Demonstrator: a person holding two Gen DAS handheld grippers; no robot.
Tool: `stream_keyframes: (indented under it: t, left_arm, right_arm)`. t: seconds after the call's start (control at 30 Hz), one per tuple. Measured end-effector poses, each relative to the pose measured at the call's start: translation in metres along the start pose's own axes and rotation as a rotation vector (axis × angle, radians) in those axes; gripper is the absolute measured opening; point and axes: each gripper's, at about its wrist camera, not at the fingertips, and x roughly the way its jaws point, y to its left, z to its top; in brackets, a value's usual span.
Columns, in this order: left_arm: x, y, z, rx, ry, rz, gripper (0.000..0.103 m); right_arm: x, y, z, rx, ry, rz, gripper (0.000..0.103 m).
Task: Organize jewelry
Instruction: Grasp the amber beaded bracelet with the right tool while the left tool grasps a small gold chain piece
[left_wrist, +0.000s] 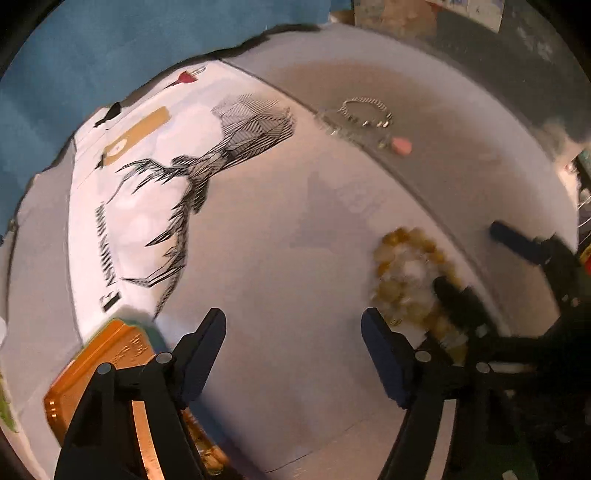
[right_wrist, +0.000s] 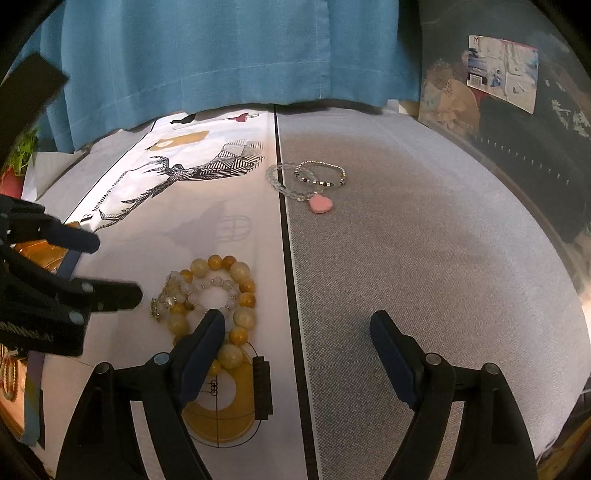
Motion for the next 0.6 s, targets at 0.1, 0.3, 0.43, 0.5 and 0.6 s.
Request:
stream_keyframes:
  t: [0.1,0.3,0.43,0.5,0.6]
  left_arm:
    - [0.006,-0.009,0.002,0.031,0.006,-0.002,0.075]
    - [0.006,-0.012,0.000,0.053,0.002,0.008,0.075]
    - [0.007,-0.009,-0.005,0.088,0.023,0.102,0.074]
    - [0.005,-0.004,-0.009,0.091,0.028,0.113,0.069]
    - [-0.002,-0.001,-0.007,0.060,0.010,0.051,0.069]
  right_arm:
    - [0.000,0.000,0.000,0.001,0.000,-0.001,0.081]
    - [0.000,0.001,0.000,-0.002,0.000,0.001,0.082]
    - [0.000,0.002,-0.001,-0.004,0.000,0.001,0.082]
    - [0.000,0.001,0.000,-0.006,0.000,0.006,0.082]
    - [0.000,0.002,-0.001,-0.007,0.000,0.010,0.082]
